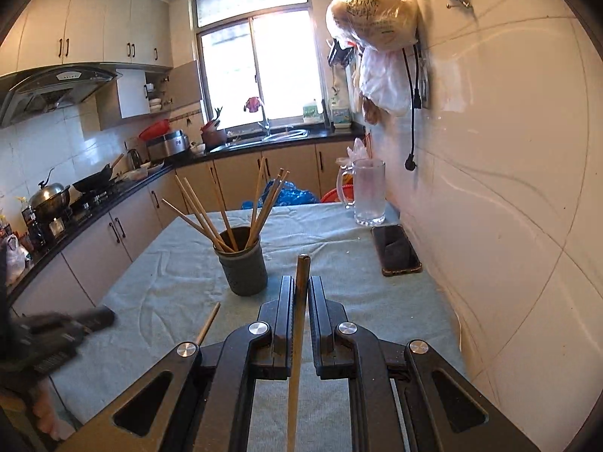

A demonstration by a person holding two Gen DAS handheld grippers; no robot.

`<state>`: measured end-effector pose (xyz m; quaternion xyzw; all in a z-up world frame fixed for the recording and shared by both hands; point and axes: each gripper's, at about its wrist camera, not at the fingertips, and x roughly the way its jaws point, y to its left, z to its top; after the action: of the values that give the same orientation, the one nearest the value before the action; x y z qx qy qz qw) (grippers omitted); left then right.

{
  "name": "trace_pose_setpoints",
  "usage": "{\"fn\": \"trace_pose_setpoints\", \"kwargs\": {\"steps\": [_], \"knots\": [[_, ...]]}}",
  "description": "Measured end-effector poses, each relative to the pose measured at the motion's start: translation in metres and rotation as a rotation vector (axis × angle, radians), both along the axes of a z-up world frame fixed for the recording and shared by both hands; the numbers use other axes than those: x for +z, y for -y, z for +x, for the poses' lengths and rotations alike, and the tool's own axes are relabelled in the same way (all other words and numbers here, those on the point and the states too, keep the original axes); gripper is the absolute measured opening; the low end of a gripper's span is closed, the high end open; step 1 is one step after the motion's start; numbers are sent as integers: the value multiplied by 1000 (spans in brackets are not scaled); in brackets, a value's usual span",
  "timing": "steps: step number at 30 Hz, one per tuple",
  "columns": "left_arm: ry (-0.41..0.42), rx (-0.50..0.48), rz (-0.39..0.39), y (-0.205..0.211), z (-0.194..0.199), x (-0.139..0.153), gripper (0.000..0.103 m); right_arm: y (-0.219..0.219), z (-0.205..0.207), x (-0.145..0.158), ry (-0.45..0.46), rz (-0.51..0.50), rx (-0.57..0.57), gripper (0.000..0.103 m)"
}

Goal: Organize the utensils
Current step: 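Lift the held chopsticks upright with both grippers toward the black cup, then carry both upright chopsticks over the black cup and lower them in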

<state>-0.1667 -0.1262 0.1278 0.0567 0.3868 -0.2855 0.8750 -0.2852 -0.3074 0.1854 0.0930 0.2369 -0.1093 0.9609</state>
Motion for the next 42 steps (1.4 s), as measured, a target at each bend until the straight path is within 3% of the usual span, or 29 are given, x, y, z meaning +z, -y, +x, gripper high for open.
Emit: {"fn": "trace_pose_setpoints", "kwargs": {"steps": [2, 8, 11, 15, 17, 19, 24, 34, 42], "knots": [[-79, 2, 25, 10, 24, -22, 32, 9, 11, -2, -24, 21, -2, 8], [-248, 16, 142, 39, 91, -81, 32, 35, 51, -16, -101, 102, 1, 8], [-304, 8, 181, 51, 111, -98, 32, 44, 65, -22, -129, 117, 3, 8], [-293, -24, 213, 65, 128, -99, 32, 46, 76, -27, -148, 126, 11, 8], [-276, -59, 244, 74, 129, -100, 32, 44, 80, -30, -156, 128, 17, 8], [-260, -65, 238, 74, 126, -101, 6, 44, 82, -33, -157, 138, 20, 8], [-215, -21, 163, 62, 118, -90, 6, 45, 80, -33, -155, 156, 24, 8], [65, -3, -25, 10, 34, 9, 6, 31, 51, -10, -69, 160, 36, 8], [179, 34, -131, -17, -12, 48, 6, 7, 18, 6, -12, 90, 42, 8]]}}
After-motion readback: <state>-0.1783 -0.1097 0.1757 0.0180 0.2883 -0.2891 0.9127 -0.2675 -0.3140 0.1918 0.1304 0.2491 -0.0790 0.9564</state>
